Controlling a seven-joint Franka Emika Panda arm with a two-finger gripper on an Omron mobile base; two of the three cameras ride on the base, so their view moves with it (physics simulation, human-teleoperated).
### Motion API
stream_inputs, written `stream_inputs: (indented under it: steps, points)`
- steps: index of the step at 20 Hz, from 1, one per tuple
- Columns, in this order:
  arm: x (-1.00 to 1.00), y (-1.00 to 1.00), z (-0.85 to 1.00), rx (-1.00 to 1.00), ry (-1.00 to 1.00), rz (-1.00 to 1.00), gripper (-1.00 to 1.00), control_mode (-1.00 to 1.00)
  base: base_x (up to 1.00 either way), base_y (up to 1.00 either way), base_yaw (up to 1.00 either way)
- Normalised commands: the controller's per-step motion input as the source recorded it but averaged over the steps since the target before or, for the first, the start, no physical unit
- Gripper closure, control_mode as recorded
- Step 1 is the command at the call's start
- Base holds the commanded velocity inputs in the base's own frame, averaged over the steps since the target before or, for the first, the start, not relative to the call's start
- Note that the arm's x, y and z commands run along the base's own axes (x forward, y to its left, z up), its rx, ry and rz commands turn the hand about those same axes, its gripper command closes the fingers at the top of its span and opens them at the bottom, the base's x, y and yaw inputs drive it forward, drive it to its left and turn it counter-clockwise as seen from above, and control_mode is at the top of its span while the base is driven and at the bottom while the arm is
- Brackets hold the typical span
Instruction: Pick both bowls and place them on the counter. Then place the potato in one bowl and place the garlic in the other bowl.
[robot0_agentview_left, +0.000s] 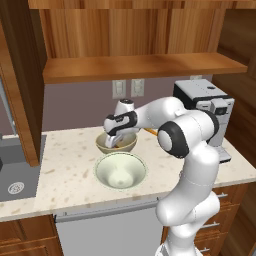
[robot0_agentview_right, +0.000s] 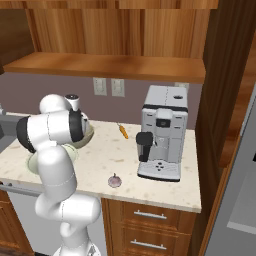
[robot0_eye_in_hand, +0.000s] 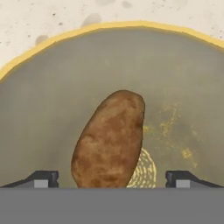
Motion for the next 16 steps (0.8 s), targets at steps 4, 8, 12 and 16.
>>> stream_inputs:
  steps: [4, 8, 12, 16]
  points:
    - [0.00, -0.10, 0.17, 0.00, 0.00, 0.03, -1.00, -1.00, 0.00, 0.00, 0.00]
    - [-0.06, -0.17, 0.22, 0.00, 0.00, 0.02, -1.00, -1.00, 0.00, 0.00, 0.00]
    - [-0.12, -0.15, 0.23, 0.00, 0.00, 0.00, -1.00, -1.00, 0.00, 0.00, 0.00]
    - [-0.14, -0.12, 0.23, 0.00, 0.00, 0.00, -1.00, -1.00, 0.00, 0.00, 0.00]
